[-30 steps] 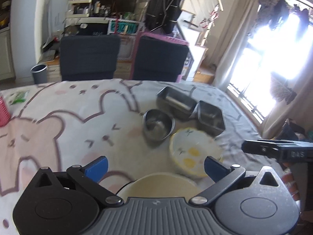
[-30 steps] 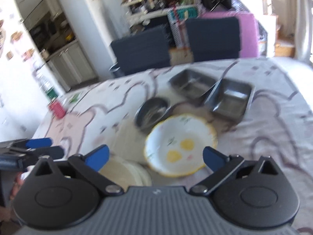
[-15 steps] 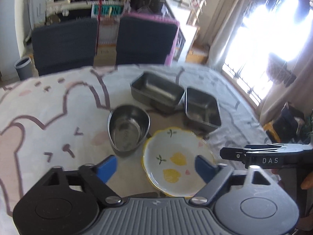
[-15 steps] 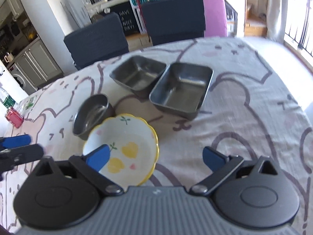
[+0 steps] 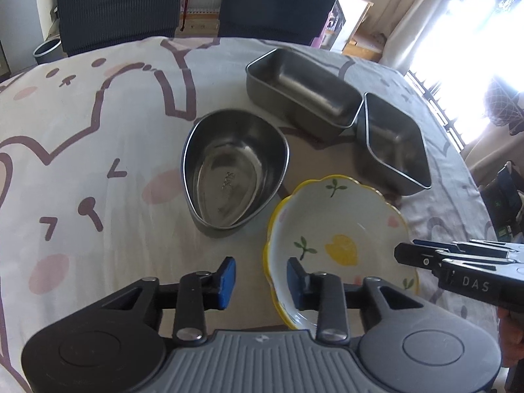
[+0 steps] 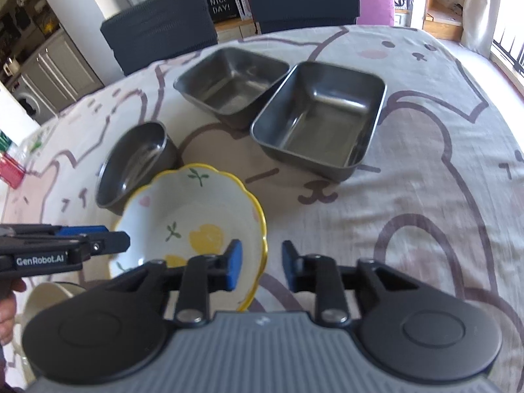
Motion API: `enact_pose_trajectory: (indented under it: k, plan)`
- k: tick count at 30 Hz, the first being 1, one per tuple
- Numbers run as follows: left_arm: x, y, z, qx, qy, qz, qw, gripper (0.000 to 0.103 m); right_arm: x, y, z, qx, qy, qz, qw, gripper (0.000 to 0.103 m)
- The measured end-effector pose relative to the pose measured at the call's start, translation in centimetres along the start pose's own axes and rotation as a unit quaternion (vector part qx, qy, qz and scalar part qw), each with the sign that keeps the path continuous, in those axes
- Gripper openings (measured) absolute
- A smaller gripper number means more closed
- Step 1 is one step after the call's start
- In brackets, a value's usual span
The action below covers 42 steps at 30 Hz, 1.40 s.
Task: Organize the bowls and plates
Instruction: 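Move both tools to the yellow-rimmed floral bowl and grasp its rim, then lift the floral bowl with both tools and carry it over the cream bowl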
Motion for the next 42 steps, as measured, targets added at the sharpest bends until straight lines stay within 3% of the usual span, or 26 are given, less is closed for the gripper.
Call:
enact_pose_trajectory:
  k: [4, 9, 25, 30, 37, 42]
  plan:
    - [-0.1, 0.8, 0.1, 0.004, -0.003, -0.008, 1.0000, 0.021, 0.1, 1.3, 0.0, -0.001, 0.010, -0.019, 1.000, 0.015]
    - [-0.1, 1.7, 0.6, 0.002, 0.003, -0.018, 0.9998, 0.013, 0.2, 2.1, -0.1, 0.002, -0.008, -0.018, 1.000, 0.012]
    - [0.1, 1.9, 1.1, 0.000, 0.015, -0.008, 0.9999, 0.010, 0.4, 2.5, -0.1, -0.007, -0.009, -0.016, 1.000, 0.012]
    - [-0.4, 0.6, 1.6, 0.006, 0.026, 0.011, 0.9996, 0.009, 0.5, 1.4, -0.1, -0.010, -0.011, -0.010, 1.000, 0.011]
    - [-0.7, -3.0, 2.5, 0.022, 0.037, 0.051, 0.9977, 0.009, -0.2, -2.7, 0.0, -0.012, -0.005, 0.031, 0.999, 0.011]
    - [0.0, -6.6, 2.0, 0.024, 0.042, 0.080, 0.9957, 0.008, 0.1, -5.7, -1.0, -0.039, 0.004, 0.052, 0.998, 0.010]
Point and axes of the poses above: each gripper's, at about its wrist camera, not at the fingertips, and y roughly the way its jaws point, z to its right, x to its underside, the point moved 7 cm from there along y, roughly the way its jaws point, and after that the axes turned 1 degree about -x, right-handed, at the moved point
